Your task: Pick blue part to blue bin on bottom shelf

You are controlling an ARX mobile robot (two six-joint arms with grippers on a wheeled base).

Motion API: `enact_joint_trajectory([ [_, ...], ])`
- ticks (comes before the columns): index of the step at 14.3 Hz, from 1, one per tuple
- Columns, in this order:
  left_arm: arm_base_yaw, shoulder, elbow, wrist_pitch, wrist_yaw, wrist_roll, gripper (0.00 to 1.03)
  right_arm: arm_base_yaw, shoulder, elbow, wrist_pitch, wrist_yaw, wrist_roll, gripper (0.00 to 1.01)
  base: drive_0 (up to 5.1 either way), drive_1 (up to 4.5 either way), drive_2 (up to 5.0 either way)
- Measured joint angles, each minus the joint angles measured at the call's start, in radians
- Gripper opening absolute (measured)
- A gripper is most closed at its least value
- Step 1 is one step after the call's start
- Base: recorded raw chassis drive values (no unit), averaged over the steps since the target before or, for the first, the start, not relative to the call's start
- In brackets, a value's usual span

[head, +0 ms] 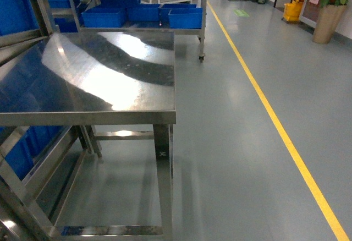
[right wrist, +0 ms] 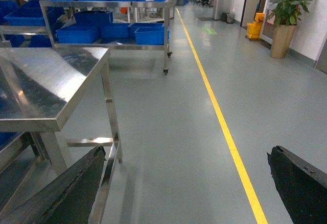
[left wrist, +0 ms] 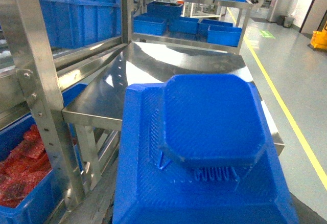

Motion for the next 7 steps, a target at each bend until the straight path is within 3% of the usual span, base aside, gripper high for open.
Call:
enact_joint_trajectory([
  [7, 0.001, 0.000, 0.000, 0.001, 0.005, 0.000, 0.43, 0.000, 0.000, 0.000, 0.000, 0.001, 0.000, 0.98, -0.1, 4.11, -4.3],
])
